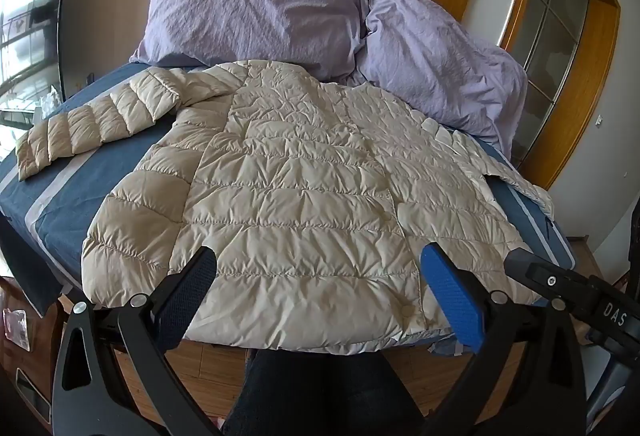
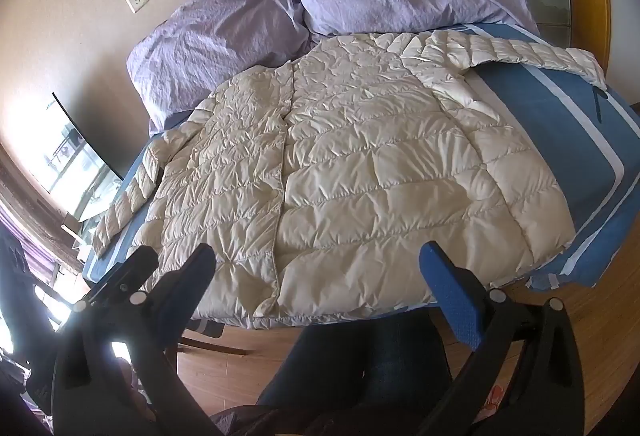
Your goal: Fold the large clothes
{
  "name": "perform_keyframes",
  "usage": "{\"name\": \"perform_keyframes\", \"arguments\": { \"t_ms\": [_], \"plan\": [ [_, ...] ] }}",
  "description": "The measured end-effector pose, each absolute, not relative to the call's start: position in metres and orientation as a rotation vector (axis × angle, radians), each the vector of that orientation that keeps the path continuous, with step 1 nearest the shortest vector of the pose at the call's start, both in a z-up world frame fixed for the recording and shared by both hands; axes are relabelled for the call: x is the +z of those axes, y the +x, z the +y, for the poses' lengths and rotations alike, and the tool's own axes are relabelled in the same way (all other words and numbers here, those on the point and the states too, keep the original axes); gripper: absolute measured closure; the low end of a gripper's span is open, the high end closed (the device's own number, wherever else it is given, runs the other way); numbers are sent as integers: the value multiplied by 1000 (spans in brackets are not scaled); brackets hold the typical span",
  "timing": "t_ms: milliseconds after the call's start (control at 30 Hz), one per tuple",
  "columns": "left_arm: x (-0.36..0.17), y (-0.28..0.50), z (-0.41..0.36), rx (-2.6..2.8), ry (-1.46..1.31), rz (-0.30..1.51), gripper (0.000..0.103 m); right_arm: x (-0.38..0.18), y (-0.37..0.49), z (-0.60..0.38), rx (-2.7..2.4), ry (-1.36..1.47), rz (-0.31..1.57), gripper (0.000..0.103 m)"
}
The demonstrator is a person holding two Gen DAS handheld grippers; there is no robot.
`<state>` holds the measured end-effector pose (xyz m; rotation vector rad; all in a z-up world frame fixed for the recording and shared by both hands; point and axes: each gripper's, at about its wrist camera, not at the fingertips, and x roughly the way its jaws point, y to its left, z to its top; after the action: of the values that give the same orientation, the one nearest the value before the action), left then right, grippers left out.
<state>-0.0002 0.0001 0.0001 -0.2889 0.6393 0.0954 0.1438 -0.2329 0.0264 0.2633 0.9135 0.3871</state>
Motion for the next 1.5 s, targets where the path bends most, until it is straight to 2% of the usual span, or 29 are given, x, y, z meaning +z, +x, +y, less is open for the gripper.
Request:
{"name": "perform_keyframes", "arguments": {
  "t_ms": [1133,1500],
  "plan": [
    [-1,3,1,97,-288,650,1,26,151,-232,375,264,922,2],
    [3,70,22,180,-176,699,1,26,221,-277,212,305,909,2]
  ]
}}
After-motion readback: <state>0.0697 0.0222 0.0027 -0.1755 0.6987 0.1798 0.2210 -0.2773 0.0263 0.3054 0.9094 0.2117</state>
